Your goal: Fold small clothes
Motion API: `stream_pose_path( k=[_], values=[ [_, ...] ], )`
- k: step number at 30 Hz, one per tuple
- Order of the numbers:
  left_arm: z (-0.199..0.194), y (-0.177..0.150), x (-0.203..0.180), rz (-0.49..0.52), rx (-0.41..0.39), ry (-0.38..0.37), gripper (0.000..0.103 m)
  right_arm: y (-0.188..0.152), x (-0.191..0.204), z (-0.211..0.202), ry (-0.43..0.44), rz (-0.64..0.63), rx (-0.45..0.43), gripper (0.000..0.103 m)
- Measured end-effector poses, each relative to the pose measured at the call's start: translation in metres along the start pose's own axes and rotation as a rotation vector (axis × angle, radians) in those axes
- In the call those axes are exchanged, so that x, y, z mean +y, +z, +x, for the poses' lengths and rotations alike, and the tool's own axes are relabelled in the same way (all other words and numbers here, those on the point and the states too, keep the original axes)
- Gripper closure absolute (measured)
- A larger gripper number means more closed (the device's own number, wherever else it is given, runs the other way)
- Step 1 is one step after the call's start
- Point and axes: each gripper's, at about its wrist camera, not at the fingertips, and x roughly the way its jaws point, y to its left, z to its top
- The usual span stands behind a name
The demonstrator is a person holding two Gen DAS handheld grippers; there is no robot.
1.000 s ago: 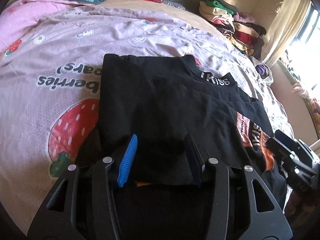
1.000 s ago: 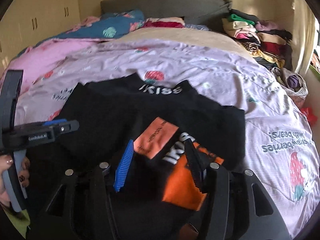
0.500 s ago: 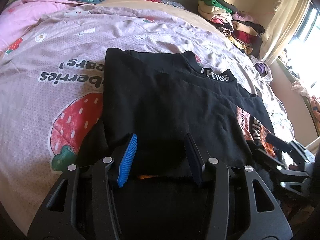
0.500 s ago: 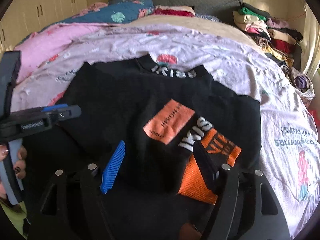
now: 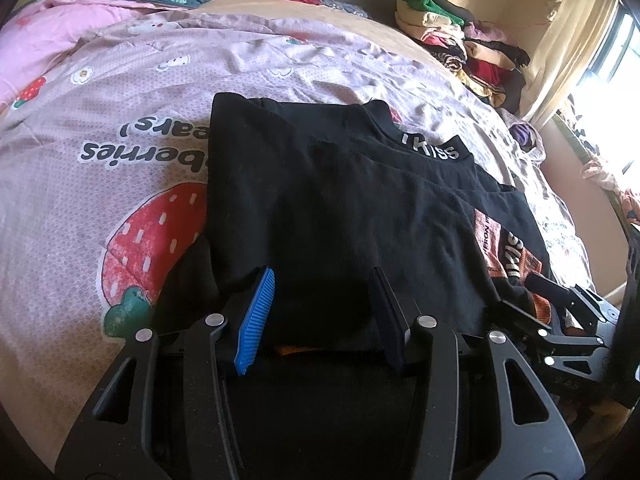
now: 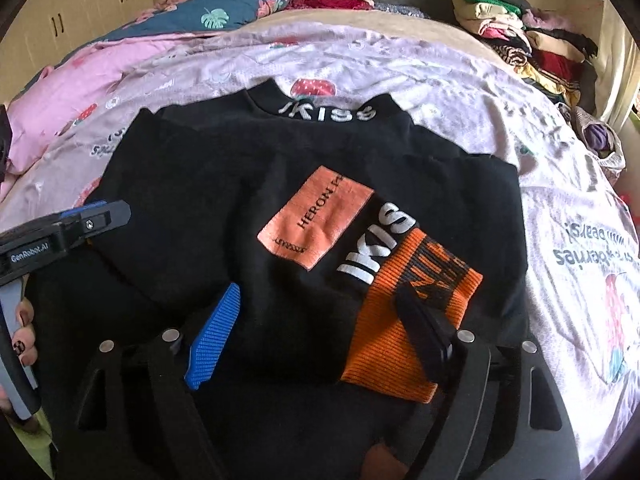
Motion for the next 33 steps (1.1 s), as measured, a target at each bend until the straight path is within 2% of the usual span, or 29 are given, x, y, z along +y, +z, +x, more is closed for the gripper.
stream_pose_path(
  k=[2,6,9,14,18,20,33],
  values=[
    [-0.001,0.001,-0.001,0.002,0.000,-0.012,0.056,0.001,-0.003,-0.004,0.000,0.010,-0.011,0.018],
    [-0.006,0.001,-0.002,0.003,-0.004,-0.020,0.053,0.002,-0.006,-0.011,-0.001,0.014,-0.032,0.012],
    [-0.008,0.001,-0.002,-0.007,-0.006,-0.029,0.046,0.003,-0.007,-0.016,0.002,0.022,-0.045,0.009],
    [-0.014,0.001,-0.008,-0.002,-0.011,-0.032,0.027,0.004,-0.010,-0.022,0.000,0.021,-0.061,0.006],
    [-0.023,0.002,-0.014,0.014,-0.024,-0.020,0.019,0.006,-0.013,-0.027,0.003,0.033,-0.083,0.005],
    [-0.028,0.004,-0.014,0.009,-0.033,-0.017,0.010,0.006,-0.013,-0.031,0.001,0.033,-0.095,0.005],
    [-0.056,0.011,-0.024,0.024,-0.060,0.000,0.010,0.012,-0.016,-0.062,-0.016,0.053,-0.187,0.004]
  ],
)
